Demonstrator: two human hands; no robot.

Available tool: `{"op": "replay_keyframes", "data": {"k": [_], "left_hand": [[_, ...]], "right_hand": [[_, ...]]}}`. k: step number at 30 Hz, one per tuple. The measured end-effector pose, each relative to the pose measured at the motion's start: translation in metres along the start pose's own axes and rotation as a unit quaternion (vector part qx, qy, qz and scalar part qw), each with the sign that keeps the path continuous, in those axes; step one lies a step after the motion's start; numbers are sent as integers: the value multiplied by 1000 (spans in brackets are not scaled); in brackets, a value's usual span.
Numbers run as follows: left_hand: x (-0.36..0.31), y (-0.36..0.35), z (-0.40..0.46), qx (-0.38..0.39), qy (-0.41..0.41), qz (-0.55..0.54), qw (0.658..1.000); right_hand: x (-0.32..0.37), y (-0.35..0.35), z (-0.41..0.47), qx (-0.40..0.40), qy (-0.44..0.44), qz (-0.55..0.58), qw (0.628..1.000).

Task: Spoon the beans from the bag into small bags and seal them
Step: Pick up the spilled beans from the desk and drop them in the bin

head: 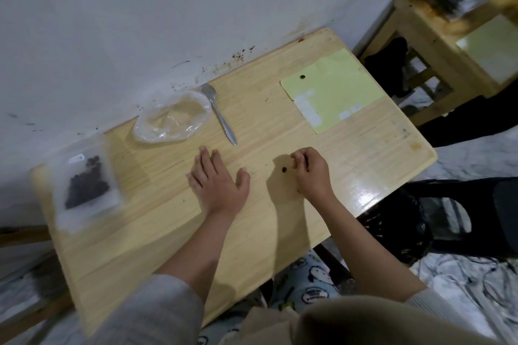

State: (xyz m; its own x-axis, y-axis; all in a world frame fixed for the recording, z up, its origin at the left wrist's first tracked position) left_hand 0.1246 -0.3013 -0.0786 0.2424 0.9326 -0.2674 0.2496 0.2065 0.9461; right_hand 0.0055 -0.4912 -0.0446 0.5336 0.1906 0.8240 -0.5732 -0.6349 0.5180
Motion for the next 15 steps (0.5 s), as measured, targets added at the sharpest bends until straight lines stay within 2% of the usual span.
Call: {"op": "replay_keyframes", "data": {"k": [4, 8, 11, 15], "left_hand": [[-1, -1, 1, -2, -5, 3, 1000], [-1, -2, 1, 0, -12, 11, 1000], [-1, -2, 1, -3, -13, 15, 1000], [-3, -1, 1, -10, -20, 18, 1000]], "right_hand": [[-10, -1, -14, -20, -13, -4, 1000], [-11, 2, -24, -77, -16, -30, 996], [-1, -3, -29, -61, 7, -91, 994], [-5, -15, -26, -19, -3, -166, 986]]}}
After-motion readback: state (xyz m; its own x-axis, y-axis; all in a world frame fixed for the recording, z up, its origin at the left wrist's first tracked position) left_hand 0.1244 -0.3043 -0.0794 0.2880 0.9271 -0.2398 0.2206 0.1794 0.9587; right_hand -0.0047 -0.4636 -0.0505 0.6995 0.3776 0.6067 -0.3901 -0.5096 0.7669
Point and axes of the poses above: each hand's wrist, its own z-axis towards the middle knuckle, its own y-axis out of the back of the hand, x = y × z, the point moved 8 cm from there along z, towards the middle knuckle, and after that the axes turned 2 degrees about y, right-handed, at the moved point
